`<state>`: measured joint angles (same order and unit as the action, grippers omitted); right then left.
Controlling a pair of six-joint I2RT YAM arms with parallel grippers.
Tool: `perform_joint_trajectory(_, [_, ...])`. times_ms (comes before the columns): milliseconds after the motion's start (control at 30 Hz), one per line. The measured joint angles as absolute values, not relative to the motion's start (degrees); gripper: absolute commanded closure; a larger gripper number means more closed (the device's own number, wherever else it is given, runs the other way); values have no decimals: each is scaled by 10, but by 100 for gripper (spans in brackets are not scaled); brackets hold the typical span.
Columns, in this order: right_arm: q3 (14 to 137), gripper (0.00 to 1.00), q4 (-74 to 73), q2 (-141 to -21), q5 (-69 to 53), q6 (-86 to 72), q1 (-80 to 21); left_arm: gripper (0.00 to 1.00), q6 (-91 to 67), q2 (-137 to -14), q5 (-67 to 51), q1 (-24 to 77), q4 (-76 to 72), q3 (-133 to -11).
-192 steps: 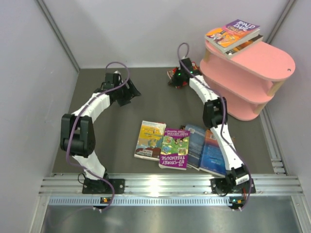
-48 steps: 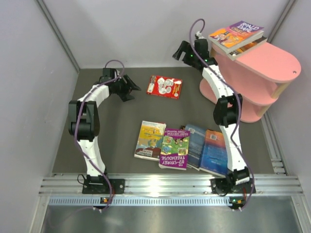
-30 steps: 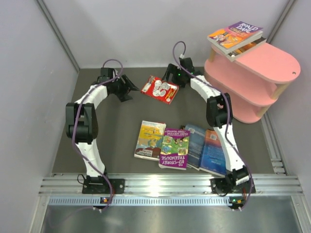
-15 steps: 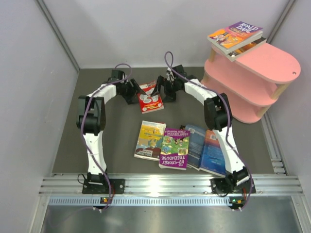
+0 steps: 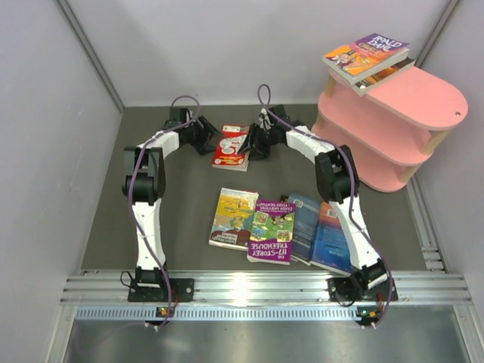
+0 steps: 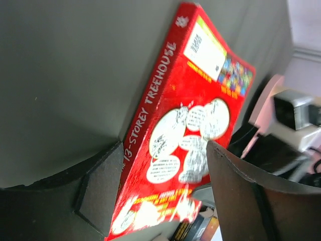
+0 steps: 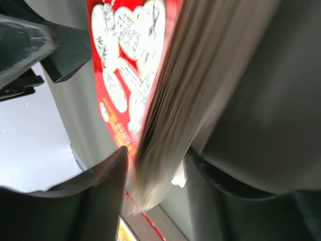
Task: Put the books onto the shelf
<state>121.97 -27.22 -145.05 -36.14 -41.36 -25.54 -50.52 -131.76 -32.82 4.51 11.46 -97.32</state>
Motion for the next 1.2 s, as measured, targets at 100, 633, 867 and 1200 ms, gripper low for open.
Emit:
perform_joint_trajectory(100, [1206, 59, -262, -1453, -372, -427, -263, 30, -523, -1318, -334, 46, 81, -959])
perform_joint_trajectory(633, [1116, 100, -244, -1398, -367, -445, -278, 37, -557, -1243, -314, 57, -5, -816])
perform_joint_trajectory(867, [1110, 100, -277, -1317, -312, -394, -307, 28, -480, -1137, -275, 69, 139, -808])
perform_joint_trajectory(1200, [1220, 100, -386, -1104, -233, -315, -285, 28, -415, -999, -249, 70, 203, -812])
